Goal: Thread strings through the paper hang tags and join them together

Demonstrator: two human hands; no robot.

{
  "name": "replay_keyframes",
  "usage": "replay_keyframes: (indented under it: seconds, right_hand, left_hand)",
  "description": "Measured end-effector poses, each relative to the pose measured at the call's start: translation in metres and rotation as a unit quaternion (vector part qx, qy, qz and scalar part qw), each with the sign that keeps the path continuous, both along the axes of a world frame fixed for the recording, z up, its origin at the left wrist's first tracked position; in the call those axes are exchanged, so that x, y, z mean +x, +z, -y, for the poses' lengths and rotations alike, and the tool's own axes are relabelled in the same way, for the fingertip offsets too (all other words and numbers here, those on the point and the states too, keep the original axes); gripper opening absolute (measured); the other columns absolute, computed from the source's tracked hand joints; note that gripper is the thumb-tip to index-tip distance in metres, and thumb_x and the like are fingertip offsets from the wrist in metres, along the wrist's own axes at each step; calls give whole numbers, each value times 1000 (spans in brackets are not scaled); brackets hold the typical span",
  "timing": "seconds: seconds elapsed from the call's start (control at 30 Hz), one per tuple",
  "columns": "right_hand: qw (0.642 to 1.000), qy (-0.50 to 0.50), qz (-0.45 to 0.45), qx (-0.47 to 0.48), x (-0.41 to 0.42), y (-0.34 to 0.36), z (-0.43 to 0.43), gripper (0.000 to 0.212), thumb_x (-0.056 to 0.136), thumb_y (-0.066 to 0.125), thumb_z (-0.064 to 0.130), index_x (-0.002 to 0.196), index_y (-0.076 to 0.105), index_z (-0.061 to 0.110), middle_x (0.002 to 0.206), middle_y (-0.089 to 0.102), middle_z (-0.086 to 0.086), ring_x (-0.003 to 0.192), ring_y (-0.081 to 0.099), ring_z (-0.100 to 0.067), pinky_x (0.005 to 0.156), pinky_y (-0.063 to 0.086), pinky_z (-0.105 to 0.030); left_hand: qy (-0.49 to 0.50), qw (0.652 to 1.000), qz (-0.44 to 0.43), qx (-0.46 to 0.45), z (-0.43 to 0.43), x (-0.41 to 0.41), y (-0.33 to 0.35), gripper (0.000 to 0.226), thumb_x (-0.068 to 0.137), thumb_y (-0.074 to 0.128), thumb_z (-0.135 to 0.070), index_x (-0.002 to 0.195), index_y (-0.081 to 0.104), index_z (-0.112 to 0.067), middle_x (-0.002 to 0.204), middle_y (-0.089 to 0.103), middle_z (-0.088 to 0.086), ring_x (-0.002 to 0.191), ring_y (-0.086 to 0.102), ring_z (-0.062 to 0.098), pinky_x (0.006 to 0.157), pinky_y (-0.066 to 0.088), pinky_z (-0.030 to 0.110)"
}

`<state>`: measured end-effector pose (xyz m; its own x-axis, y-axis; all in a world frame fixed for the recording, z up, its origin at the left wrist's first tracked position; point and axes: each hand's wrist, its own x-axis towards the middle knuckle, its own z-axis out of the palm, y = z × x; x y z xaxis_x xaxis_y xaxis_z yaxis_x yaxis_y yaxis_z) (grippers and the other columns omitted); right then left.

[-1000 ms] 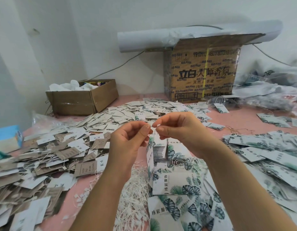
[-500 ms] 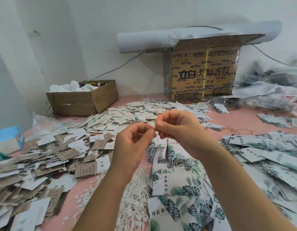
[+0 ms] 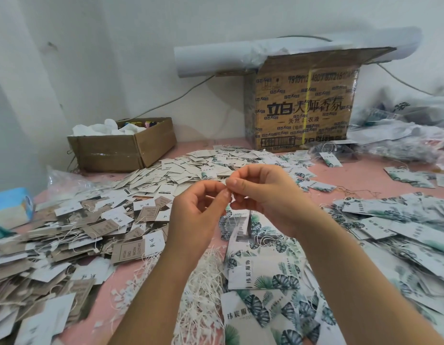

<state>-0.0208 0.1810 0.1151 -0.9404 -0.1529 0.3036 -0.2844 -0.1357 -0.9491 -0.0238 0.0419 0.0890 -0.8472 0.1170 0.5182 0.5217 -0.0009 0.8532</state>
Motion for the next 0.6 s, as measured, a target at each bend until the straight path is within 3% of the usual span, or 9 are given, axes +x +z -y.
replay_keyframes:
  seconds: [0.4, 0.5, 0.6]
  right_hand:
    - [1000, -2, 9, 25, 2, 0, -1, 10, 79, 65, 6, 69, 64, 10, 60, 61, 0, 54, 55, -10, 55, 54, -22]
    - [999, 10, 39, -12, 4, 2, -4, 5, 65, 69, 14, 65, 66, 10, 59, 61, 0, 55, 56, -9, 54, 53, -21]
    - [996, 33, 68, -57, 5, 1, -2, 1, 63, 67, 10, 62, 66, 9, 59, 63, -2, 54, 58, -10, 54, 53, -20]
  left_hand:
    - [-9, 1000, 6, 2, 2, 1, 2, 13, 85, 64, -11, 77, 66, -20, 61, 63, -8, 54, 54, -1, 51, 43, 11]
    - [-26, 999, 7, 17, 0, 4, 4, 2, 77, 67, -21, 78, 66, -20, 64, 65, -8, 56, 55, 1, 54, 45, 12]
    - [-25, 999, -3, 41, -2, 6, 5, 9, 69, 65, -27, 74, 65, -20, 59, 63, -9, 53, 53, -1, 50, 43, 10]
